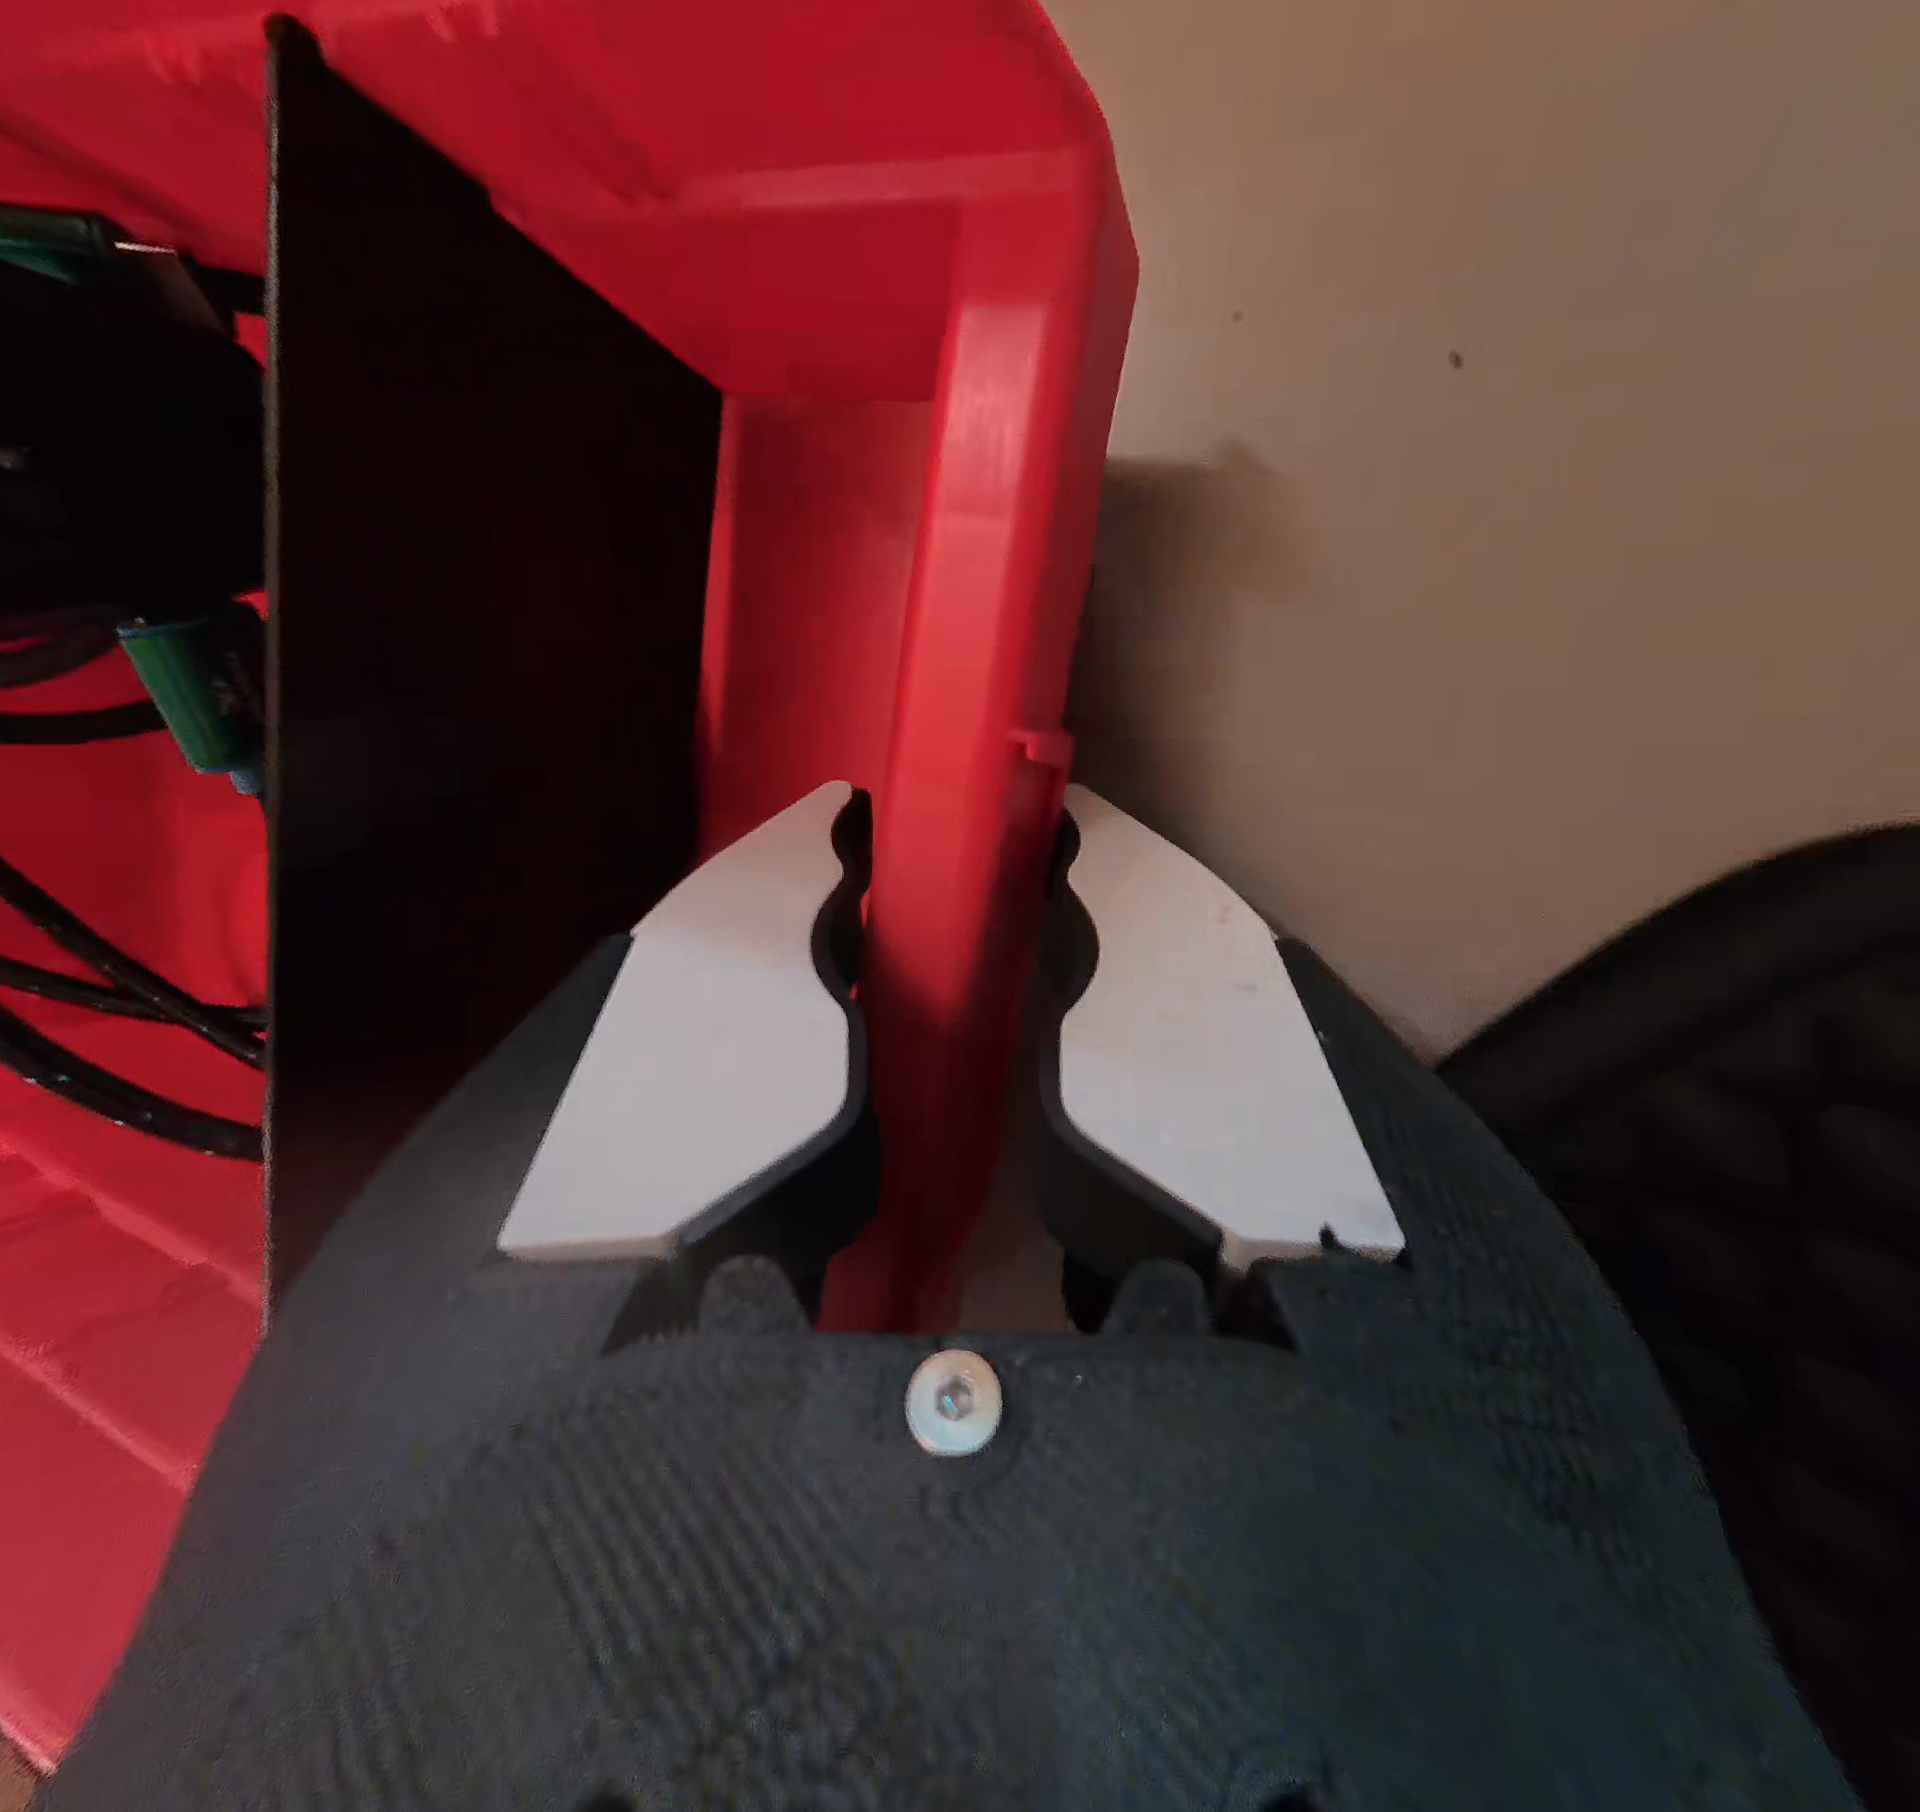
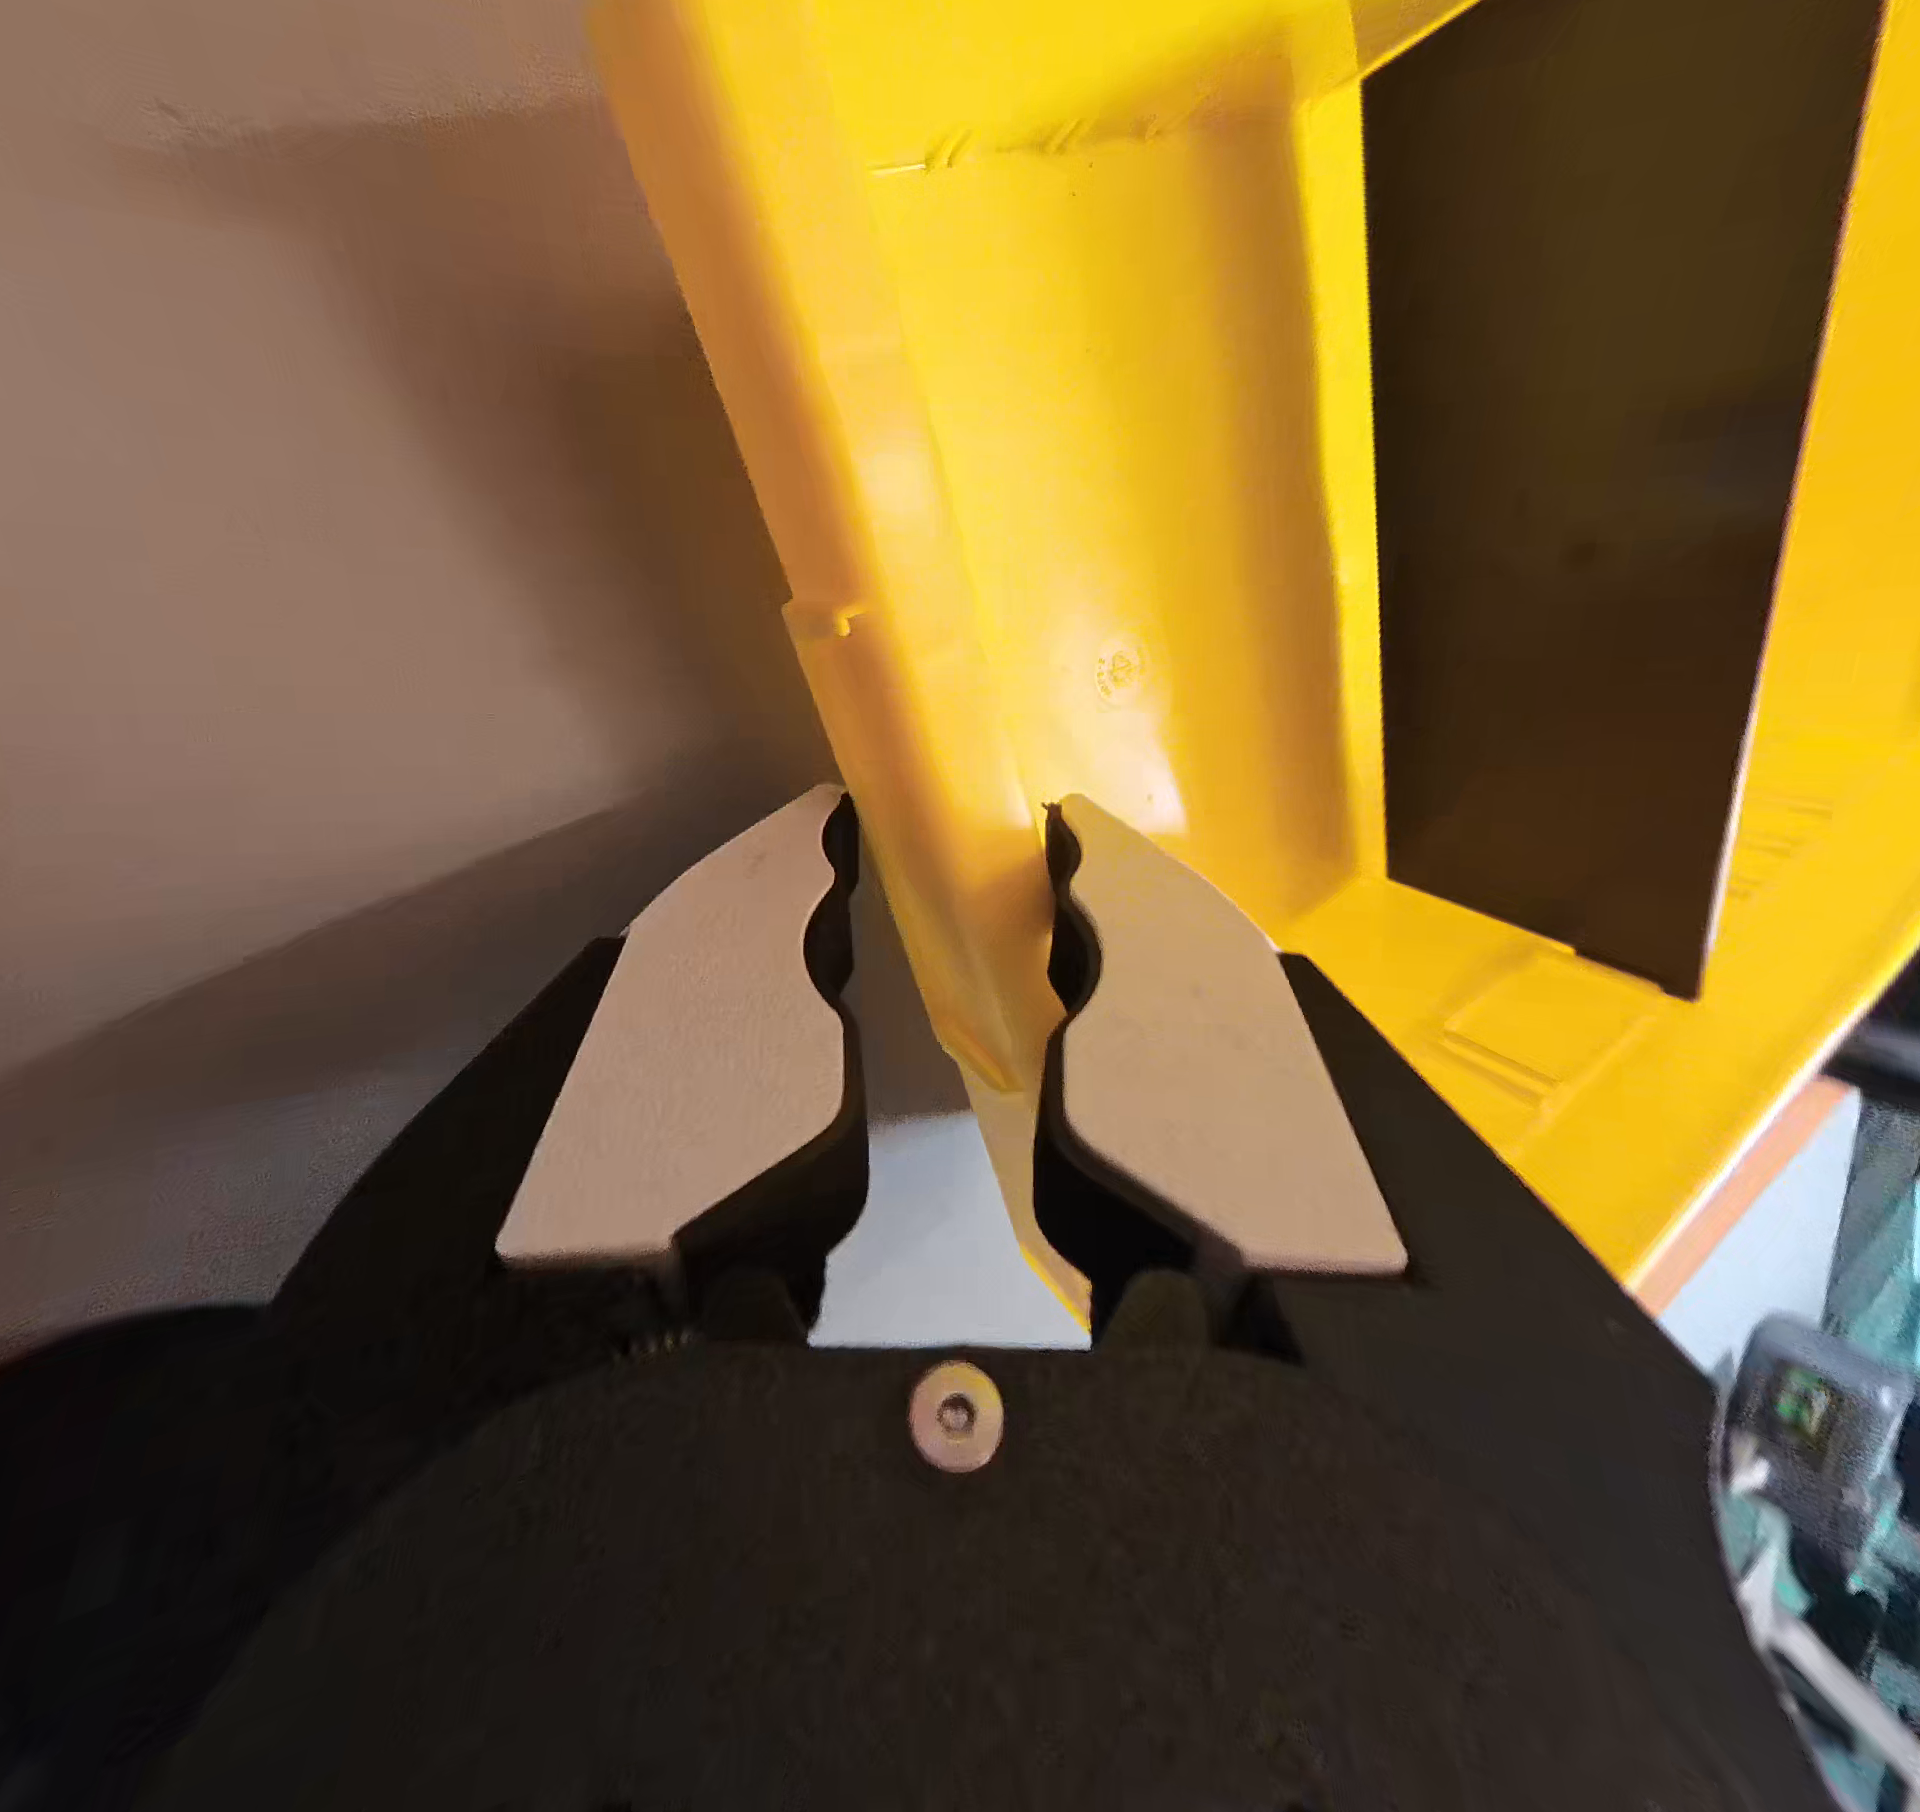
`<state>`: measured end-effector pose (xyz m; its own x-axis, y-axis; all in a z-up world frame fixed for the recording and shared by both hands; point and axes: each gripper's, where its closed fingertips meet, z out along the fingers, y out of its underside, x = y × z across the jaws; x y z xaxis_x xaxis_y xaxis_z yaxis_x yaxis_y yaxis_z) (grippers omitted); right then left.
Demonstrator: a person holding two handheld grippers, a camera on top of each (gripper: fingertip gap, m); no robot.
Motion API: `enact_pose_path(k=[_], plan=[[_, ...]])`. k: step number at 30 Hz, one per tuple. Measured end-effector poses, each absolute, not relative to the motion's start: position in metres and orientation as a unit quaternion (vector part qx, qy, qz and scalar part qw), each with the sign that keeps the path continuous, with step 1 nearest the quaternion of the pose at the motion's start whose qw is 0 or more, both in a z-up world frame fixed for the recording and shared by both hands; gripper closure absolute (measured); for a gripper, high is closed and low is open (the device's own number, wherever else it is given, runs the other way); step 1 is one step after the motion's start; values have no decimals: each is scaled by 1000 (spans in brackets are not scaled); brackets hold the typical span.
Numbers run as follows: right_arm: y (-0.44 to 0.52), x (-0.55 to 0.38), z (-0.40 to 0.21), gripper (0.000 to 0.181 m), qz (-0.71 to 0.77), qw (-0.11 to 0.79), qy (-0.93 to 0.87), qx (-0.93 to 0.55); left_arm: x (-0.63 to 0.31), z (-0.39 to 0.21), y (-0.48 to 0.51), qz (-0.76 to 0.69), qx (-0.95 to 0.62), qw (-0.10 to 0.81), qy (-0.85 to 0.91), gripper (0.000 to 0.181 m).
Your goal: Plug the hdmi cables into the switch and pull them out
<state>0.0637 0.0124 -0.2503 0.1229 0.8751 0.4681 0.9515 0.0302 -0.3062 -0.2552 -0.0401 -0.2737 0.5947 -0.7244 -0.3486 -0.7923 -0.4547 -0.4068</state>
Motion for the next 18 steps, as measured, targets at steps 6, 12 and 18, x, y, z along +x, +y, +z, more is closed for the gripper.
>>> enact_pose_path(k=[6,12,18], plan=[[54,108,-255,148,-133,282,-609,-729,-255,-274,-8,77,-867,273,410,149],[118,126,-259,150,-161,286,-578,-747,-269,-274,26,82,-878,272,384,149],[126,82,-209,143,-36,400,-505,-764,-293,-271,58,125,-868,292,382,147]])
